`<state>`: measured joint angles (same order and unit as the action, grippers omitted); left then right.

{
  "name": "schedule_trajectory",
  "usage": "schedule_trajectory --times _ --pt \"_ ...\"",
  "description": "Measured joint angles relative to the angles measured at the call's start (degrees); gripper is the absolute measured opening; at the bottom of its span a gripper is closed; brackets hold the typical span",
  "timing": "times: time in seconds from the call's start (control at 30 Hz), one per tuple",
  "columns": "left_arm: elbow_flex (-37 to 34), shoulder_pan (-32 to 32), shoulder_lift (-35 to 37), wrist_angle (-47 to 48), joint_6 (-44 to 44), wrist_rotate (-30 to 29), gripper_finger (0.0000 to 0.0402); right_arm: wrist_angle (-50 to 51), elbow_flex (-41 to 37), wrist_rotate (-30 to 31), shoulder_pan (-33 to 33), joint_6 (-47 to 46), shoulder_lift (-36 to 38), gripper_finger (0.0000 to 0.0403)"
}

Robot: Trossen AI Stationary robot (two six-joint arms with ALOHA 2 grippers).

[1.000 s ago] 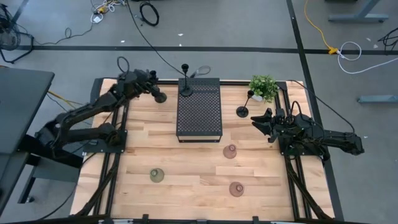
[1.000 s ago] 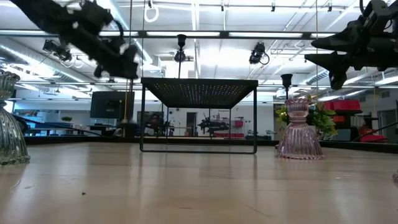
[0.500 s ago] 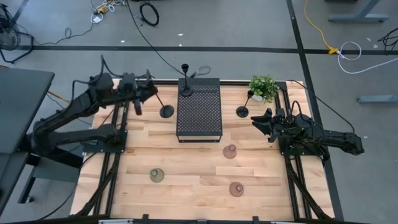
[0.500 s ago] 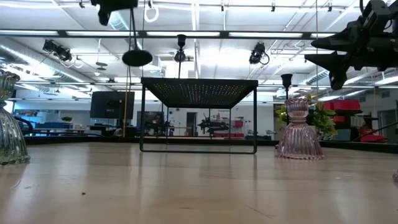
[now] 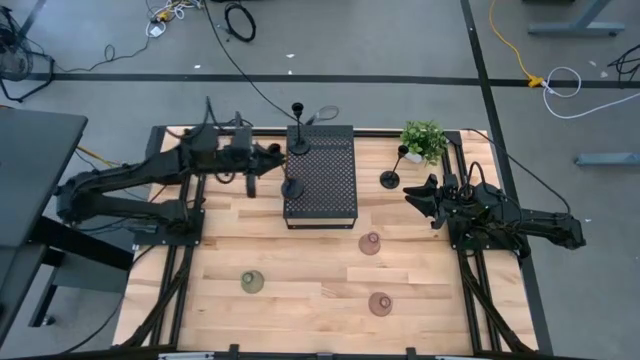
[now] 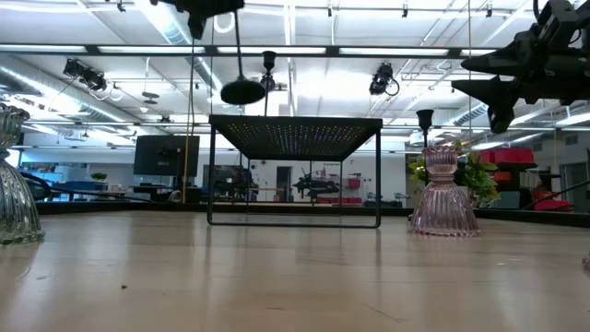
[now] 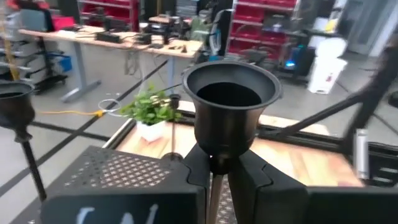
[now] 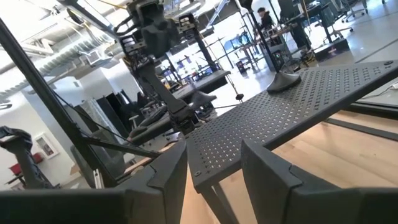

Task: Pick & Place candle stick holders
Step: Put the left black candle holder on the shelf

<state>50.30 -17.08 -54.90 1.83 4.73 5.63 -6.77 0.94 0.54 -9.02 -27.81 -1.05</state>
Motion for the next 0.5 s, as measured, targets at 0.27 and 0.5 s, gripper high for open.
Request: schedule_trajectory --times 0.27,0.5 --pt "0.01 -0.56 -5.35 -4.98 -2.83 -3.28 0.0032 -0.01 -0.01 0.02 0.00 0.28 -0.01 0.0150" --pt "2.33 -1.46 -8.01 -4.44 -4.19 -4.14 0.0032 0.01 0.01 0.07 0.00 0.90 0.02 0.0150"
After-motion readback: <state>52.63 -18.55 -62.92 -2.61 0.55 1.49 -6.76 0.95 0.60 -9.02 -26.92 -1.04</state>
